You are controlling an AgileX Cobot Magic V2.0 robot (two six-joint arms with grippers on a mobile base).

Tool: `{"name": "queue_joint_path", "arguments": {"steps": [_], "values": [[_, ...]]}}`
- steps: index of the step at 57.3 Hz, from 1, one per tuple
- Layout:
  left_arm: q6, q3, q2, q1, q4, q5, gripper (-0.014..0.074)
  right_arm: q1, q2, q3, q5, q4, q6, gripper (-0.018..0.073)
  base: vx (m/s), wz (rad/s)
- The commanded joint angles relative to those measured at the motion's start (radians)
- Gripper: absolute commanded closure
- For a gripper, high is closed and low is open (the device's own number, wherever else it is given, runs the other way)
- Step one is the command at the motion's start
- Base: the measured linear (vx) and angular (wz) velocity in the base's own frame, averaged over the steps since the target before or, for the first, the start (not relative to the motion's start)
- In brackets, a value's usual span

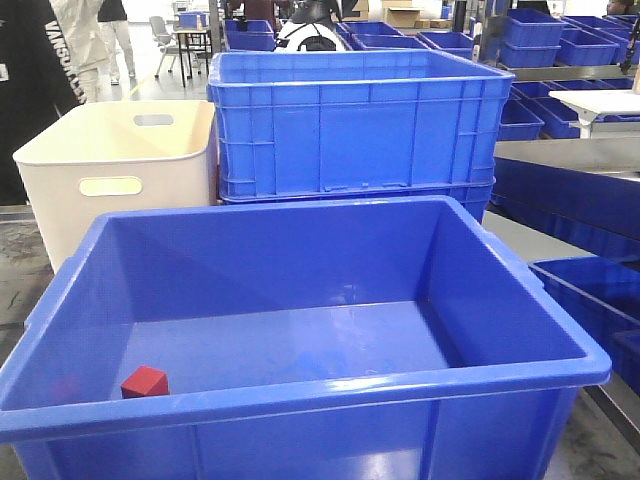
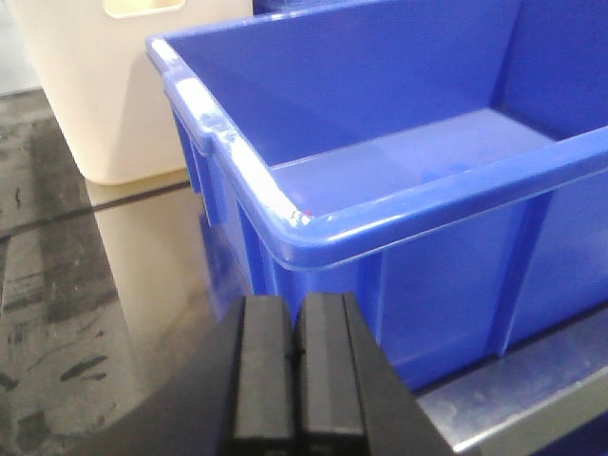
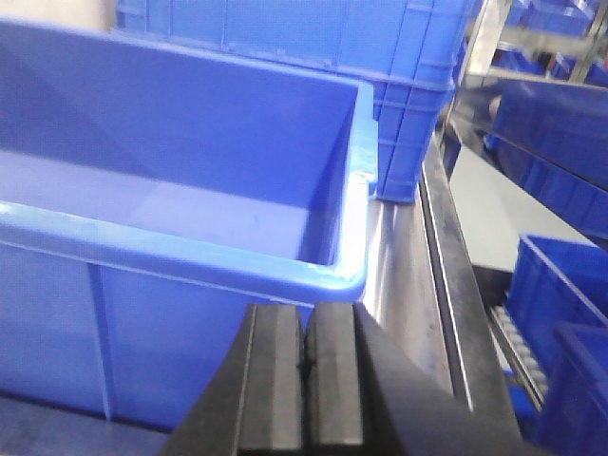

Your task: Pick red and yellow blocks into blue bin

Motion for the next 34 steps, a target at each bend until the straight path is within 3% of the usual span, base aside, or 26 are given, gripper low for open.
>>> {"name": "queue_joint_path", "arguments": {"steps": [1,34], "values": [[-0.011,-0.017,-0.008,0.001,-0.005,-0.122,0.0597,-0.003,-0.017,0.014,-0.146,-0.011,0.009,0.057,0.0,0.0],[-0.009,-0.011,-0.009,0.001,-0.002,-0.113,0.0597,-0.003,-0.017,0.049,-0.089,-0.008,0.009,0.057,0.0,0.0]]}}
